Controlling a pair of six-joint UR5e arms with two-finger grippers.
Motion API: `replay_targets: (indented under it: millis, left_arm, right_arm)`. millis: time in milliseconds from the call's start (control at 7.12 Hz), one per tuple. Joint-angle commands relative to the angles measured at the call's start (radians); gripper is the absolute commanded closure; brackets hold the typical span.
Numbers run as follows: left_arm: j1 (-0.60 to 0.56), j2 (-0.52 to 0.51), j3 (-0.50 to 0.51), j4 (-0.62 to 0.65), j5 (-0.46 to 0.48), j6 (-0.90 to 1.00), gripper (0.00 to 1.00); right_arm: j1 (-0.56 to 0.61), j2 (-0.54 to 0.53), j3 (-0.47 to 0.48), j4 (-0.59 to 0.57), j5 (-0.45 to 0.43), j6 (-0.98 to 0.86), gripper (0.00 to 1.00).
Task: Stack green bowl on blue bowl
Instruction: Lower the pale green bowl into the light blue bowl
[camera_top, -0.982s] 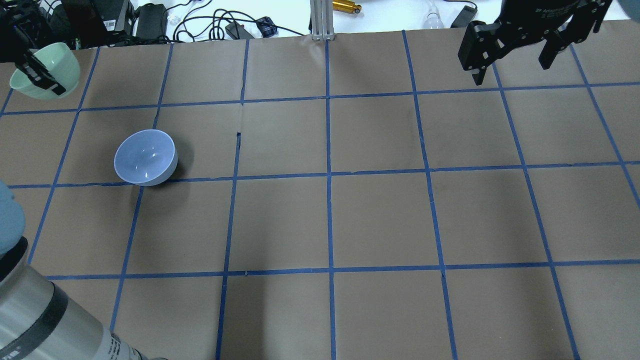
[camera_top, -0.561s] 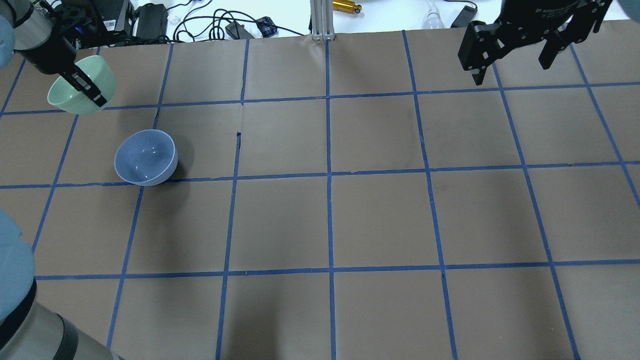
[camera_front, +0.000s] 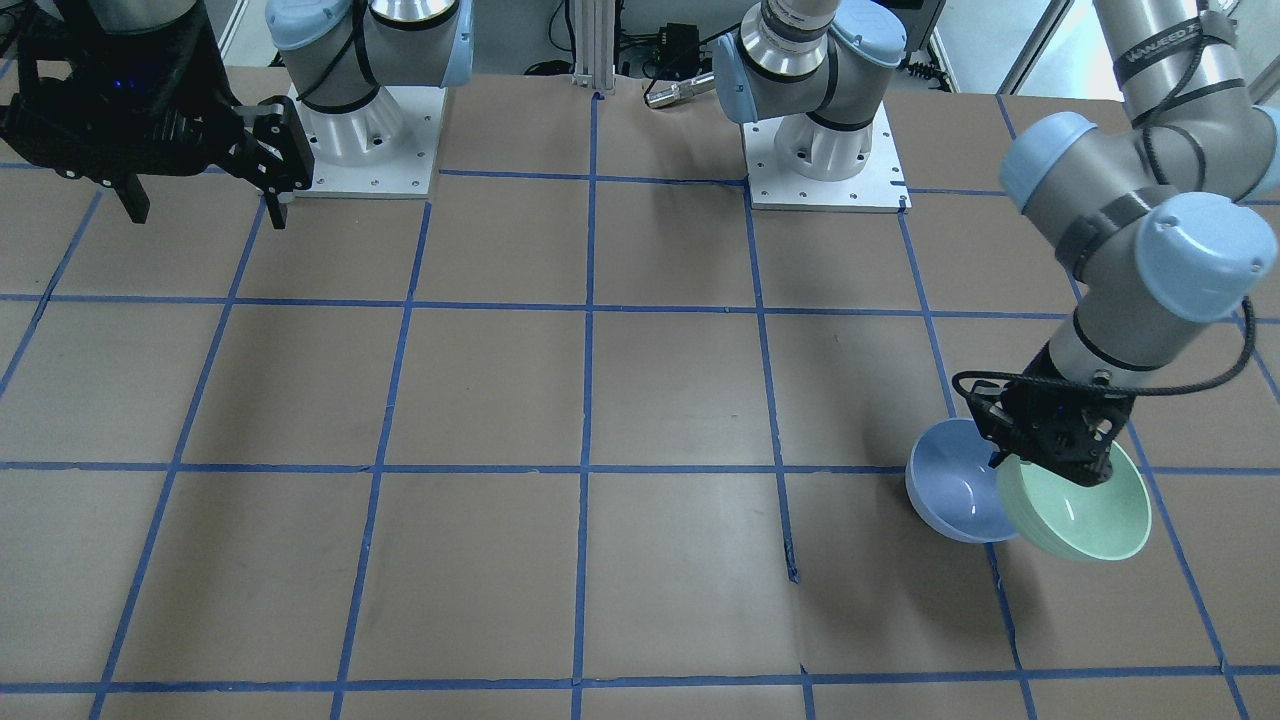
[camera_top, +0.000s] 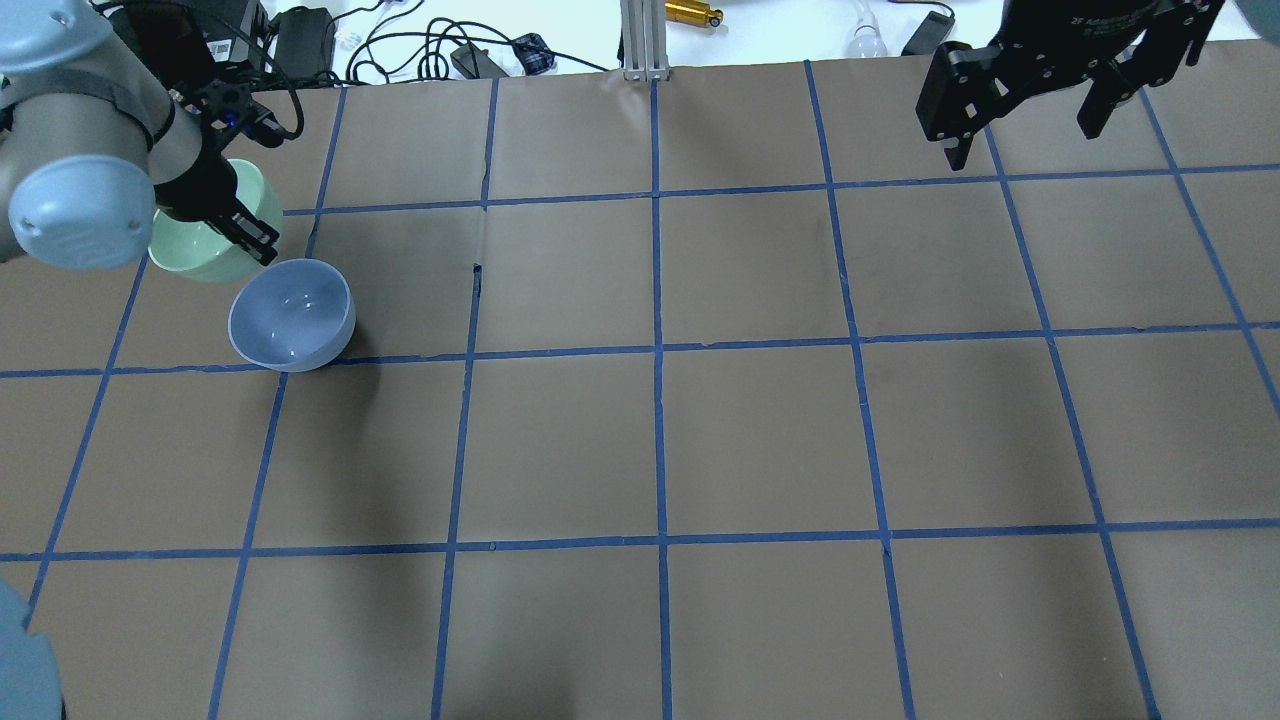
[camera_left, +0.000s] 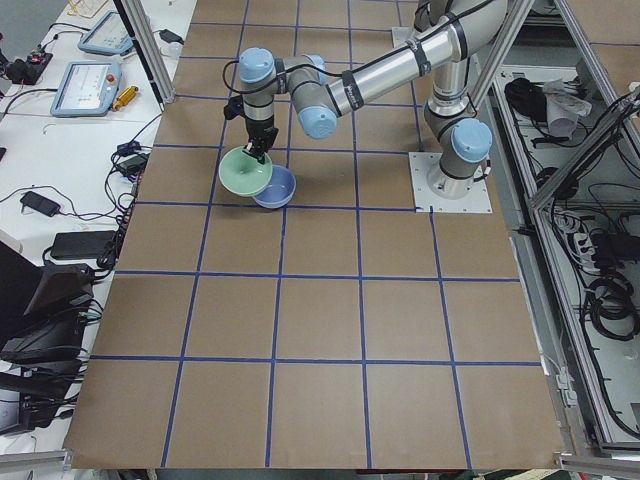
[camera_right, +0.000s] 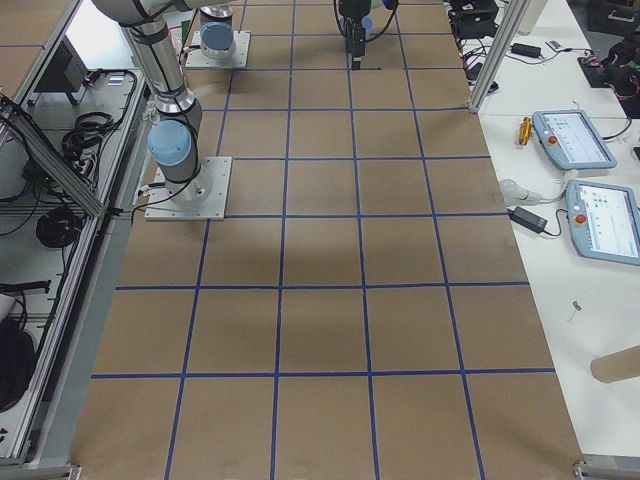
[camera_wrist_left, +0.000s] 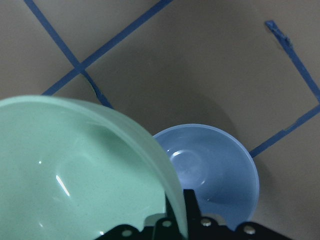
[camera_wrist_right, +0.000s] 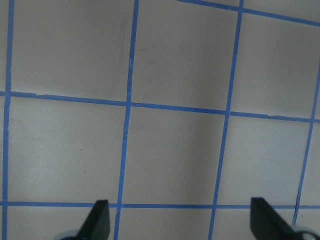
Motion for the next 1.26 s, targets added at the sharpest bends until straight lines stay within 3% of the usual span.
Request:
replay_targets:
  millis: [0, 421, 561, 702, 1123]
  left_arm:
    - [-0.019, 0.037, -0.153, 0.153, 0.012, -0.021, 1.0]
    - [-0.027, 0.013, -0.158, 0.147, 0.012, -0.027, 1.0]
    - [-0.027, 0.013, -0.157, 0.142, 0.012, -0.027, 0.75]
    - [-0.028, 0.019, -0.155, 0.141, 0.005, -0.029, 0.01]
    - [-0.065, 0.047, -0.082, 0.037, 0.003, -0.082, 0.0]
  right_arm:
    - [0.0, 0.0, 0.0, 0.0, 0.0, 0.0, 0.0]
    - [0.0, 0.0, 0.0, 0.0, 0.0, 0.0, 0.0]
    - [0.0, 0.0, 0.0, 0.0, 0.0, 0.0, 0.0]
    - [0.0, 0.0, 0.0, 0.0, 0.0, 0.0, 0.0]
    - [-0.001, 0.0, 0.0, 0.0, 0.0, 0.0, 0.0]
